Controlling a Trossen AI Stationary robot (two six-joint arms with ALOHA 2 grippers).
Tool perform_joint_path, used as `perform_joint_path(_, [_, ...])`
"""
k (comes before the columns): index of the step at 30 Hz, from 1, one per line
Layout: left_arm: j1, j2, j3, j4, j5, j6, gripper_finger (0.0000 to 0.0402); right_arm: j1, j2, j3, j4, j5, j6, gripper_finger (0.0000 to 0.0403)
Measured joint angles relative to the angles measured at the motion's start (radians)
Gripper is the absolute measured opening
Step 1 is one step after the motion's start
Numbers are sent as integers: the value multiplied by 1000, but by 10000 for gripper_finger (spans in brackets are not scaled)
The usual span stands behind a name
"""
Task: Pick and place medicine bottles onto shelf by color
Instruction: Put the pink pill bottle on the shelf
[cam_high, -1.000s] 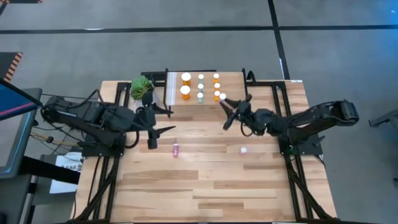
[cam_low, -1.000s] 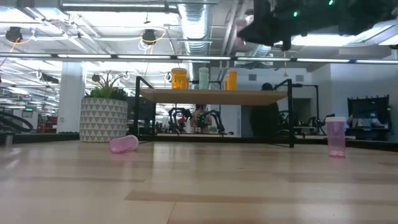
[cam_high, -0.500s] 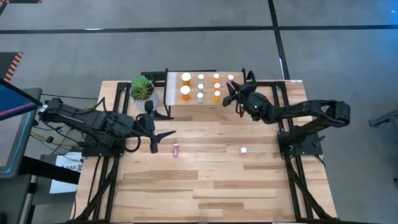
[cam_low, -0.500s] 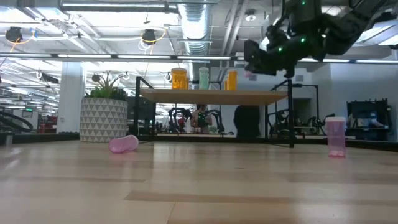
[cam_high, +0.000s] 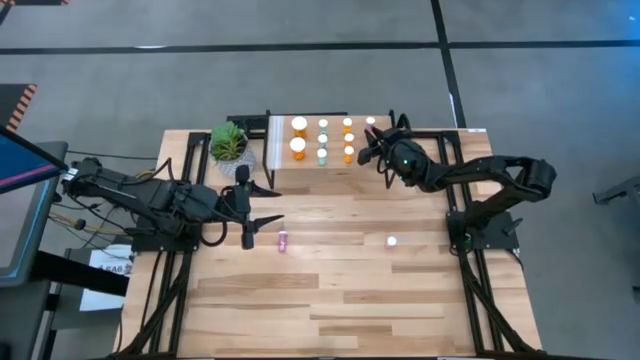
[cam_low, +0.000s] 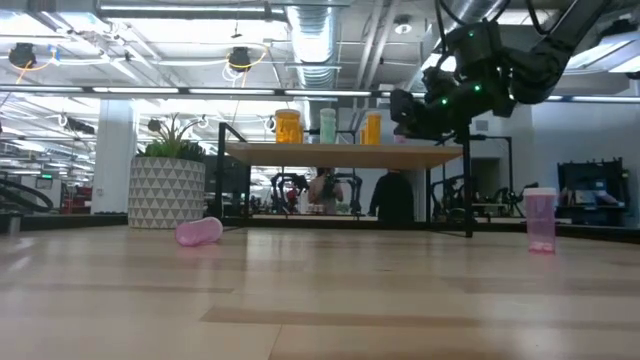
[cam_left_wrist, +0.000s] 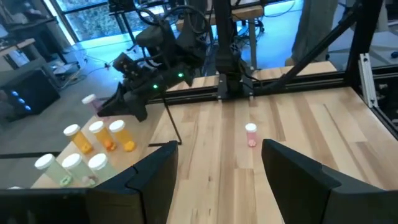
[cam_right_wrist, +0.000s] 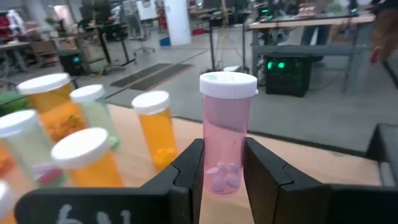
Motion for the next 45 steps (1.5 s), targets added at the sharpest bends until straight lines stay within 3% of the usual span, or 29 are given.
perform_joint_path(4, [0, 0, 0, 0, 4, 0, 222, -3, 1, 12, -11, -46, -1, 108])
perform_joint_path(19, [0, 1, 0, -1, 12, -10, 222, -9, 0, 25, -80, -49, -3, 109])
perform_joint_path(32, [0, 1, 0, -1, 12, -15, 222, -8, 0, 26, -108, -49, -3, 156])
perform_joint_path(45, [0, 1, 0, -1, 11, -17, 222, -6, -10, 25, -125, -48, -3, 159])
